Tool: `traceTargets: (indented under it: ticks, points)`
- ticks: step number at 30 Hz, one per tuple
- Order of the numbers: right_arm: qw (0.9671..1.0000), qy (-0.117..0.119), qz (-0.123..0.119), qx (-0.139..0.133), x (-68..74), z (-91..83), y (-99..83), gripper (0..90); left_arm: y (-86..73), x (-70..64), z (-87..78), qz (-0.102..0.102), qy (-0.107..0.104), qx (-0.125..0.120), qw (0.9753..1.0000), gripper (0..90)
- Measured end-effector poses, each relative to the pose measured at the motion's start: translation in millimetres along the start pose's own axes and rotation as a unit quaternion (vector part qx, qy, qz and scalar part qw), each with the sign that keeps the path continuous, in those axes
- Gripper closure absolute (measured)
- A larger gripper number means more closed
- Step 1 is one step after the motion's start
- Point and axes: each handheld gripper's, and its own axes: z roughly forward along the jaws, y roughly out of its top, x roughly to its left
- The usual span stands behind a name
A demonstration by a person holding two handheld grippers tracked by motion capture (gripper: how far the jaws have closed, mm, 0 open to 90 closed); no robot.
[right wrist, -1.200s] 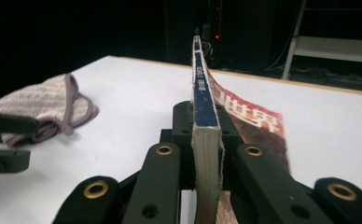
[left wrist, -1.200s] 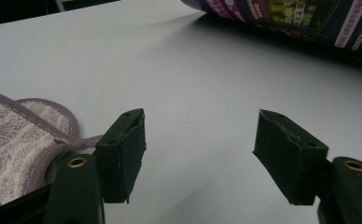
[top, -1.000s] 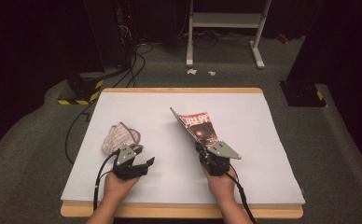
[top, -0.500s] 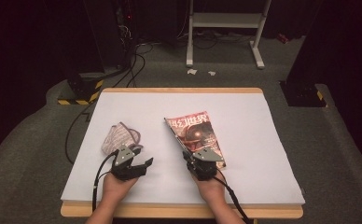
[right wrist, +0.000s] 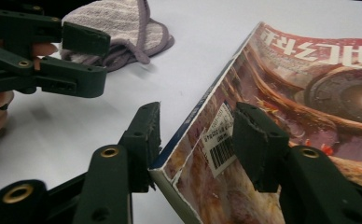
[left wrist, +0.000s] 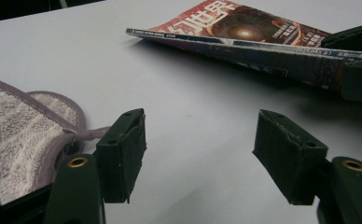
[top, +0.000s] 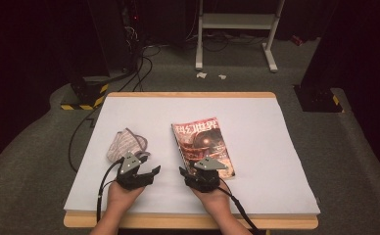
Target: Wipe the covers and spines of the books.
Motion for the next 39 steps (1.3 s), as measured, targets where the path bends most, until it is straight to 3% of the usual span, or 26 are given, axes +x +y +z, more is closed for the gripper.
traceTargets:
  ticks: [6,17,27,28,33,37,39]
  points:
    - [0.9999,0.016,0.000,0.000,1.4,-0.6,-0.1,50.5,-0.1,-0.9,0.2,0.001,0.000,0.002,1.0000,33.9]
    - [0.9999,-0.007,-0.005,-0.014,-10.8,-8.7,3.3,51.2,-0.5,-4.0,1.7,0.005,-0.003,0.005,1.0000,35.4]
    - [0.9980,-0.062,-0.007,-0.014,-48.3,-31.5,3.1,43.1,-0.2,-19.1,6.0,0.018,-0.014,0.016,0.9996,34.8]
    - [0.9965,-0.083,-0.012,-0.001,-57.9,-40.6,2.6,40.6,-0.4,-21.0,8.4,0.020,-0.015,0.027,0.9993,34.3]
    - [0.9944,-0.103,0.020,-0.011,-75.8,-60.7,-9.0,36.8,-0.3,-22.7,9.4,0.018,-0.020,0.032,0.9991,33.5]
    - [0.9923,-0.123,0.010,0.005,-83.0,-63.7,-17.1,34.9,1.6,-26.9,8.2,0.017,-0.027,0.029,0.9991,33.5]
    - [0.9917,-0.126,0.017,0.021,-90.6,-64.6,-22.7,34.8,2.8,-30.2,9.3,0.013,-0.030,0.034,0.9989,33.5]
